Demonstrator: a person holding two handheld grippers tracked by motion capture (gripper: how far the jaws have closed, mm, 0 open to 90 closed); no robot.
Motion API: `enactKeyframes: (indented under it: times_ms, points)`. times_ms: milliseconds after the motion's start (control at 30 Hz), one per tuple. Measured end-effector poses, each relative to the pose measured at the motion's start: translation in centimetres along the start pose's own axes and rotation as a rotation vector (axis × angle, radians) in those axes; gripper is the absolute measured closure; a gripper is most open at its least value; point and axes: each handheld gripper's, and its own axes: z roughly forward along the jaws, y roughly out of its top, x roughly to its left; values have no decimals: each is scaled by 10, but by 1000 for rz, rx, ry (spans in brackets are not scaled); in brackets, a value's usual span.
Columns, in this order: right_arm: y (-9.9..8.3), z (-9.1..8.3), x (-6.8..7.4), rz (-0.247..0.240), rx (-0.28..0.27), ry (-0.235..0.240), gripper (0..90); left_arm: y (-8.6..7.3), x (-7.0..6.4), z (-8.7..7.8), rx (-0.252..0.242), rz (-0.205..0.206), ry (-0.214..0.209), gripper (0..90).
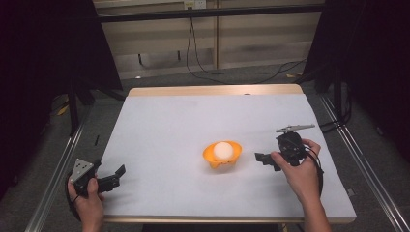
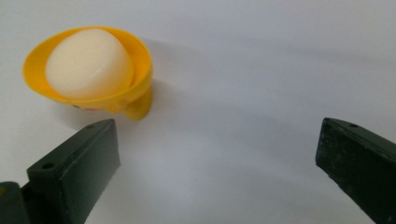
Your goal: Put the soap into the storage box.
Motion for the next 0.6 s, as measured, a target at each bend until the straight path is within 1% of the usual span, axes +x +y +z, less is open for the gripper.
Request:
enactKeyframes:
  times_ms: [133, 167, 200, 233, 267, 400, 433, 467, 567, 600]
  points:
    - [-11, -5, -12, 13, -5, -18, 0, 0, 1, 0, 0, 8, 0, 7]
    - [-14, -5, -15, 18, -10, -22, 0, 0, 0, 0, -3, 3, 2, 8]
    - [-17, -6, -18, 20, -12, -25, 0, 0, 0, 0, -3, -4, -8, 8]
    - [-20, -7, -20, 28, -14, -29, 0, 0, 1, -1, 0, 11, -3, 8]
    - [-23, -7, -23, 31, -16, -32, 0, 0, 1, -1, -1, 10, -2, 8]
    - [-35, -11, -34, 42, -41, -37, 0, 0, 0, -1, -6, 4, -4, 8]
    - [-38, -13, -37, 55, -41, -39, 0, 0, 0, -1, -5, 10, -1, 8]
    - [-41, -14, -40, 49, -48, -42, 0, 0, 0, 0, -8, 6, -1, 8]
    - [-49, -18, -47, 66, -61, -53, 0, 0, 0, -1, -7, 7, 0, 9]
    - [-50, -19, -49, 65, -64, -56, 0, 0, 0, 0, -8, 7, -1, 9]
